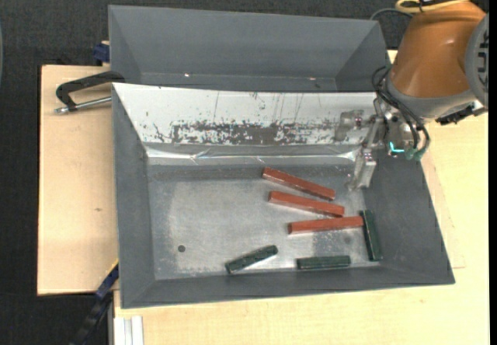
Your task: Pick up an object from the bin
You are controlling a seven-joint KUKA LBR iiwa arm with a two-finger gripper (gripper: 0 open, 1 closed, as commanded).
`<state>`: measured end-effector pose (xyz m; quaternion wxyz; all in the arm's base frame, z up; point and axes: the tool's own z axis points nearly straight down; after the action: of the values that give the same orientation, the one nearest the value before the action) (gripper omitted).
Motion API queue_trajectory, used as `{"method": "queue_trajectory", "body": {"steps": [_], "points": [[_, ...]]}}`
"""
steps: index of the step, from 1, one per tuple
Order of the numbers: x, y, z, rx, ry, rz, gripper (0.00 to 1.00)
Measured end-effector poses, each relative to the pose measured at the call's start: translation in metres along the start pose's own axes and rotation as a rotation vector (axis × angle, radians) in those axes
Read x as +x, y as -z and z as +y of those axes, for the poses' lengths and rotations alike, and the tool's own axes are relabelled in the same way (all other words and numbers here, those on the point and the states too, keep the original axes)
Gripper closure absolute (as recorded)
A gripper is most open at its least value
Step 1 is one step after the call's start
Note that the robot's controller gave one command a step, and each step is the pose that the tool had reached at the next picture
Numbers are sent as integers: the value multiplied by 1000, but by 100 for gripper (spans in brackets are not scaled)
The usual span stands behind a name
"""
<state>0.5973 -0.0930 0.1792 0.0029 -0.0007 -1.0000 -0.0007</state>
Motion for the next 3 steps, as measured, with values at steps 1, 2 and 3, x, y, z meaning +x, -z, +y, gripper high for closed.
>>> {"method": "queue_trajectory", "body": {"steps": [1,2,3], "points": [[-2,5,0,1,1,-9,0],[12,-75,51,1,4,-12,0],[13,-81,69,-1,-116,-7,0]]}}
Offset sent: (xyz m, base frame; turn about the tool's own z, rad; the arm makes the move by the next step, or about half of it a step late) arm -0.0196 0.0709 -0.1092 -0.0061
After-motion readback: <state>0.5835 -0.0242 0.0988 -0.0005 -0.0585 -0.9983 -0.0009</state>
